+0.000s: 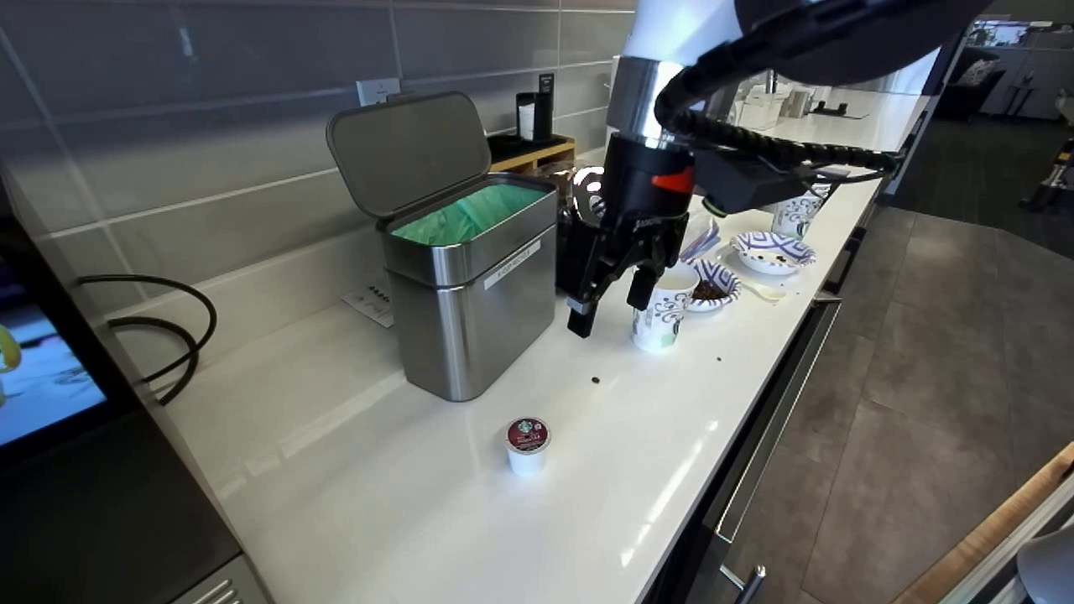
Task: Open the bin and put the white cup item in the bin
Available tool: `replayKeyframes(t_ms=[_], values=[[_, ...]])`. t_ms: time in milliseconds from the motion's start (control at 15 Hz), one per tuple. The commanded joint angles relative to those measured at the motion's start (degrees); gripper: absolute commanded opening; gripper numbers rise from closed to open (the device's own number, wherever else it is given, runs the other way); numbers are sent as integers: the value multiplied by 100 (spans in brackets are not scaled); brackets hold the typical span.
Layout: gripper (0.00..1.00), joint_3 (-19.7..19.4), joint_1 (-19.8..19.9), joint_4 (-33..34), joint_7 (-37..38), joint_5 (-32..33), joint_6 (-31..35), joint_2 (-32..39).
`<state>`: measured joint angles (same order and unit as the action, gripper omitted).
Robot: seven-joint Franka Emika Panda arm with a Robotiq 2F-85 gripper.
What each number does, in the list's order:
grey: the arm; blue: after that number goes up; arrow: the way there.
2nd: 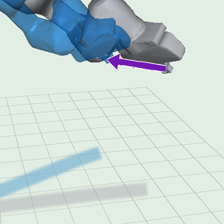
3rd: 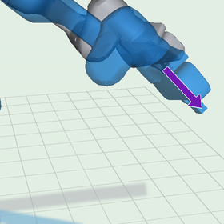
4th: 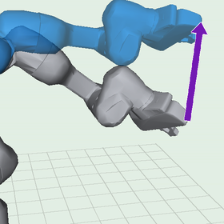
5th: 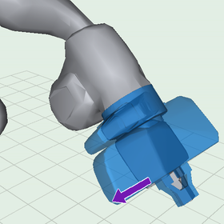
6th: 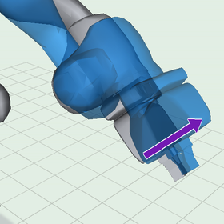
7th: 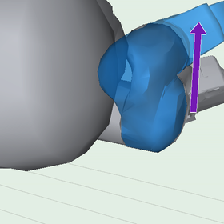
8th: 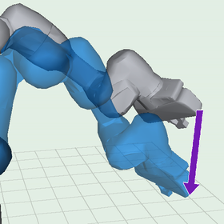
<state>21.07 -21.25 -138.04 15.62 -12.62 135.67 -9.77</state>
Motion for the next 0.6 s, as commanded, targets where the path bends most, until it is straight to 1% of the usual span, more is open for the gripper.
replayKeyframes(t_ms=[0, 267, 533], values=[[100, 30, 10, 95, -34, -25, 49, 291], [100, 81, 15, 308, 162, 162, -53, 571], [100, 160, -27, 451, 466, 371, 9, 832]])
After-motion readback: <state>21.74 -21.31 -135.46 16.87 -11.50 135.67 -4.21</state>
